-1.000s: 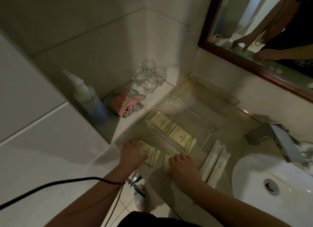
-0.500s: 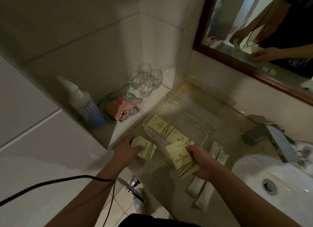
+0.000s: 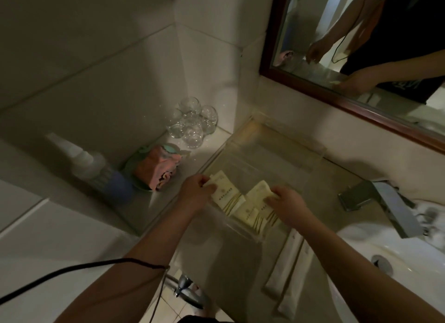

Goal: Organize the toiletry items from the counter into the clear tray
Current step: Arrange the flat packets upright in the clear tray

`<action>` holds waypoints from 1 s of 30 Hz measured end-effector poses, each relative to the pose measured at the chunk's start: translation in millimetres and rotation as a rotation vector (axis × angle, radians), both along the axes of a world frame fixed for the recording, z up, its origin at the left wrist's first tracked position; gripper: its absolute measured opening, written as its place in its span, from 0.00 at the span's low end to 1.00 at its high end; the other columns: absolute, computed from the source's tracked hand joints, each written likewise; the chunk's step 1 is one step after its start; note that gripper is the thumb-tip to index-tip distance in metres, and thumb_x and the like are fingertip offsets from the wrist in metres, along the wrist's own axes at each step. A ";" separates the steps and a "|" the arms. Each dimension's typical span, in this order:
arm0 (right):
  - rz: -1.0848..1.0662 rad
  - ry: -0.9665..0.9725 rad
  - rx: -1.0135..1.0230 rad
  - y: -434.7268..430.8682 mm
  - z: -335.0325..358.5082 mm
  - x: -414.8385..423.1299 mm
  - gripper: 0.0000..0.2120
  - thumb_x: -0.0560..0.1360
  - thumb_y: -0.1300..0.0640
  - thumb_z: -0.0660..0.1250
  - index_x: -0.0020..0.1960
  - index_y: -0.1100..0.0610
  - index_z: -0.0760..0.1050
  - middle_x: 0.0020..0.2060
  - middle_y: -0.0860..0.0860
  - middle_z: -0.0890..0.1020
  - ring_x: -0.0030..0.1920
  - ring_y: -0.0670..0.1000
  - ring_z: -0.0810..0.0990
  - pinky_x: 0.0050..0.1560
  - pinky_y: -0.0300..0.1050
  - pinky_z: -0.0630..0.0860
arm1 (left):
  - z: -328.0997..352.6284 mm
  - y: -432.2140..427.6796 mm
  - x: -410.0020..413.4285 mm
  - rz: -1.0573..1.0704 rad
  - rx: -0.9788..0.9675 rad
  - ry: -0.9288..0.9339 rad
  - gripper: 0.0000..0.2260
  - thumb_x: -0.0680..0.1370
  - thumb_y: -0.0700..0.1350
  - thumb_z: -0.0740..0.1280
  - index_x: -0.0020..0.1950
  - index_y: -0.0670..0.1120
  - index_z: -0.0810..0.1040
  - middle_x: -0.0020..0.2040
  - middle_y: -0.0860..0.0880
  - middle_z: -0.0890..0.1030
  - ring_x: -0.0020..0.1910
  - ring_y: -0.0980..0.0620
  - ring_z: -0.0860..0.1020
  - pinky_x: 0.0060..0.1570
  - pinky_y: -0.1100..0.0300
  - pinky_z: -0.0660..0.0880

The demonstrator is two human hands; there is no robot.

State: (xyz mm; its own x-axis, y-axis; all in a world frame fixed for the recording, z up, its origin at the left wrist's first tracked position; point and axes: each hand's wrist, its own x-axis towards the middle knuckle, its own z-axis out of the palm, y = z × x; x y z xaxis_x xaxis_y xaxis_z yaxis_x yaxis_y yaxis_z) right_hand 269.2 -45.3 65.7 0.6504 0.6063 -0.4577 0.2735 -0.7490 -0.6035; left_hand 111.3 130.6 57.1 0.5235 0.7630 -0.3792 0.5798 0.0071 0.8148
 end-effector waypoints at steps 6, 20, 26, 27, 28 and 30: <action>0.055 -0.091 -0.058 15.5 -6.0 16.9 0.14 0.75 0.62 0.59 0.57 0.54 0.78 0.46 0.52 0.82 0.42 0.52 0.79 0.36 0.42 0.74 | -15.4 7.7 51.9 0.088 -0.017 0.023 0.04 0.74 0.40 0.67 0.48 0.43 0.78 0.39 0.47 0.83 0.28 0.56 0.79 0.23 0.66 0.72; 0.268 -0.464 -0.174 8.4 -22.5 -6.0 0.26 0.78 0.50 0.62 0.74 0.49 0.60 0.71 0.49 0.68 0.70 0.53 0.66 0.69 0.52 0.66 | -46.0 -6.8 51.4 -0.308 0.679 0.357 0.20 0.74 0.46 0.64 0.66 0.45 0.70 0.66 0.44 0.71 0.63 0.44 0.70 0.60 0.50 0.71; 0.375 -0.343 -0.267 5.2 -42.3 -21.6 0.29 0.80 0.43 0.53 0.78 0.49 0.50 0.78 0.53 0.56 0.77 0.59 0.53 0.74 0.57 0.57 | -57.5 -1.9 38.7 -0.707 0.559 0.462 0.24 0.80 0.54 0.55 0.76 0.53 0.57 0.80 0.49 0.52 0.78 0.45 0.49 0.74 0.46 0.54; 0.385 -0.346 -0.274 5.4 -44.3 -23.5 0.30 0.80 0.42 0.53 0.78 0.49 0.49 0.78 0.53 0.54 0.77 0.59 0.52 0.74 0.58 0.56 | -59.9 -1.1 37.7 -0.734 0.552 0.479 0.25 0.81 0.55 0.54 0.77 0.54 0.56 0.80 0.50 0.50 0.78 0.46 0.47 0.75 0.46 0.54; 0.391 -0.353 -0.282 5.8 -45.7 -25.2 0.30 0.80 0.42 0.52 0.78 0.49 0.48 0.78 0.53 0.53 0.77 0.59 0.51 0.74 0.58 0.55 | -62.0 -0.3 37.2 -0.753 0.549 0.493 0.25 0.81 0.56 0.53 0.77 0.54 0.54 0.80 0.50 0.49 0.78 0.46 0.46 0.75 0.46 0.54; 0.393 -0.363 -0.295 6.1 -47.9 -26.9 0.31 0.80 0.41 0.52 0.78 0.49 0.48 0.78 0.54 0.53 0.77 0.59 0.50 0.74 0.58 0.54 | -64.1 0.1 38.1 -0.776 0.560 0.516 0.26 0.80 0.56 0.53 0.78 0.54 0.52 0.80 0.50 0.48 0.78 0.45 0.46 0.74 0.45 0.54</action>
State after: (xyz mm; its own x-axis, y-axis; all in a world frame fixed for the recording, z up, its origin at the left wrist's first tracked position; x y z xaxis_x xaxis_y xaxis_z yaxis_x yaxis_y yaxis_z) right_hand 242.3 -39.2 17.8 0.5495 0.7142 -0.4335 0.7129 -0.6714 -0.2026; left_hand 149.4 130.7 -7.0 0.8148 0.4261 -0.3931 0.5396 -0.8053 0.2456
